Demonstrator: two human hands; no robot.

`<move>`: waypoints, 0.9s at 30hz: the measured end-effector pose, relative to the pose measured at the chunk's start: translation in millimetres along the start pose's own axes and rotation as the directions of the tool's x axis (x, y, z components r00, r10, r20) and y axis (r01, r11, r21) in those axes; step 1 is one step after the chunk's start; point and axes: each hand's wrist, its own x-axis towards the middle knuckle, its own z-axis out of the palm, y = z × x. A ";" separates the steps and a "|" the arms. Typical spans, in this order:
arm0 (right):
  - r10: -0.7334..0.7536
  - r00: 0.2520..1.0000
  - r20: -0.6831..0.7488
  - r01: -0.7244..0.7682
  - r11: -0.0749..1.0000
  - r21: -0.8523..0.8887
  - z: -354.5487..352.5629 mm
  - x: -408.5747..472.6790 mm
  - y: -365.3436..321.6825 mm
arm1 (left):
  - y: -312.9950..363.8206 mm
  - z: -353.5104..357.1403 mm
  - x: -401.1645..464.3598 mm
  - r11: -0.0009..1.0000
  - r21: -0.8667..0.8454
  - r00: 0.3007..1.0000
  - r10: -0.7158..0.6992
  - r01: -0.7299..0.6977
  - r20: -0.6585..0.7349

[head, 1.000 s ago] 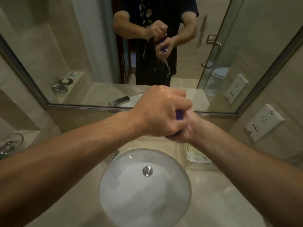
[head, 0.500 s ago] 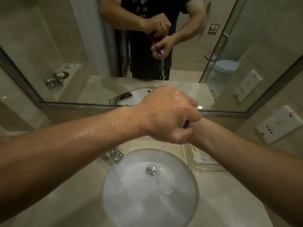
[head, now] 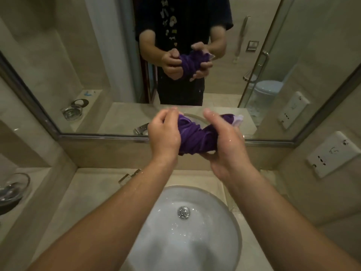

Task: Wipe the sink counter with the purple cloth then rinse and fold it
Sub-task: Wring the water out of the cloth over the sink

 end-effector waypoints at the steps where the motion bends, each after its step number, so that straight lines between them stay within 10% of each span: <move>1: -0.032 0.998 -0.047 0.032 0.999 -0.006 -1.6 -4.6 3.4 | -2.0 2.3 -4.7 0.997 -0.063 0.997 -0.053 0.049 -0.056; 8: -0.192 0.920 -0.341 0.285 0.926 0.246 -3.9 -16.7 -7.6 | -3.5 8.4 -41.9 0.921 -0.253 0.949 -0.256 0.298 0.186; 11: -0.288 0.894 -0.342 0.370 0.906 0.205 -10.2 -14.8 -20.7 | -3.2 -5.0 -46.9 0.695 -0.059 0.580 -0.548 0.717 0.602; 13: -0.332 0.904 -0.270 0.382 0.911 0.158 -12.1 -15.3 -24.0 | 3.0 -9.1 -45.9 0.536 -0.195 0.495 -0.499 0.821 0.711; 19: -0.389 0.921 0.013 0.388 0.920 0.054 -3.8 -29.0 -9.8 | 15.0 19.5 -35.9 0.351 -0.484 0.596 -0.539 0.801 0.596; 27: -0.172 0.974 -0.148 0.219 0.884 0.413 3.0 -34.9 -31.0 | -2.9 32.6 -46.8 0.292 -0.765 0.818 -0.193 0.575 0.541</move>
